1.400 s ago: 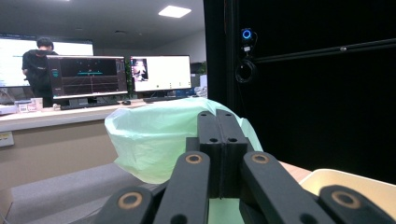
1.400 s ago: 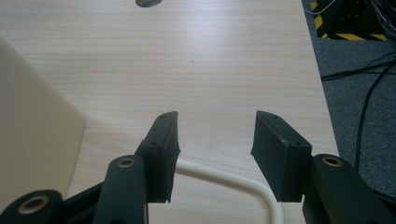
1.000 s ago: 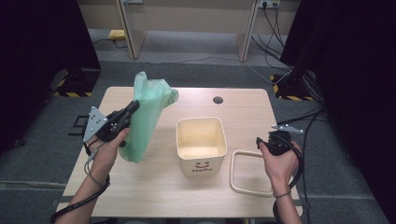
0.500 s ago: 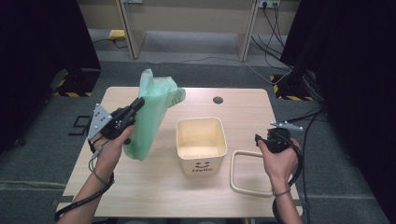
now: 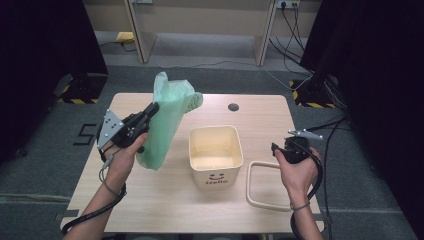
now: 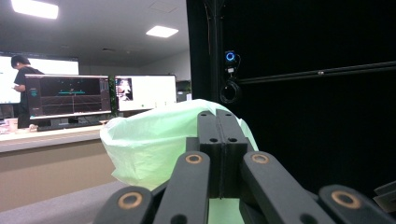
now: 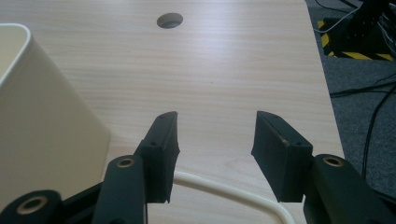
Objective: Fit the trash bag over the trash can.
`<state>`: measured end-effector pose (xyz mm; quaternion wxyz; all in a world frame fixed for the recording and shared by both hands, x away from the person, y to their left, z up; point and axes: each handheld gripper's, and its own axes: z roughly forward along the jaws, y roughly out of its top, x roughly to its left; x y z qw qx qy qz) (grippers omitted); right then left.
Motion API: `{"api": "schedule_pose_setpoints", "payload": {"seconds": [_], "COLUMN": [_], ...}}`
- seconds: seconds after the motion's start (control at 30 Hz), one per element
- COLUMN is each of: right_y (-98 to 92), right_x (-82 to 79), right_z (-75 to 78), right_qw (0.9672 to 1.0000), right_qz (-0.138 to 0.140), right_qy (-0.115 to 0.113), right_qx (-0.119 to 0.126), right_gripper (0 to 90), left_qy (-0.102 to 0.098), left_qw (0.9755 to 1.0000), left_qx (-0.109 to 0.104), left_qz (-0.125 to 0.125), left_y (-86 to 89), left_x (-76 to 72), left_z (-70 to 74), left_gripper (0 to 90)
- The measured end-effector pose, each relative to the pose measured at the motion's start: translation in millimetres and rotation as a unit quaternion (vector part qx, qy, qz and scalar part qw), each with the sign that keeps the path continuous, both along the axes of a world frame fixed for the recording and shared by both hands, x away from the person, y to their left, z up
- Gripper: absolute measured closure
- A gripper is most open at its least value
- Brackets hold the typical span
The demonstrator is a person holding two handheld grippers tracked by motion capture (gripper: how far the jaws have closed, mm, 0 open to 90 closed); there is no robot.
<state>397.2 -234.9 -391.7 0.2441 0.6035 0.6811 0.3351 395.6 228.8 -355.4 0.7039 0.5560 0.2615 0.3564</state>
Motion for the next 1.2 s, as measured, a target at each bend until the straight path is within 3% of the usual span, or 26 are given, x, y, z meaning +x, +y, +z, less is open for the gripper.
{"api": "schedule_pose_setpoints", "payload": {"seconds": [1.2], "right_y": [45.8], "right_x": [7.6], "right_z": [25.6], "right_qw": [0.9979], "right_qz": [0.057], "right_qy": [-0.029], "right_qx": [0.011], "right_gripper": [49.9], "left_qy": [-0.018], "left_qw": [0.9995], "left_qx": [-0.006], "left_qz": [-0.026], "left_y": [-28.5], "left_x": [7.5], "left_z": [21.5], "left_gripper": [90.0]}}
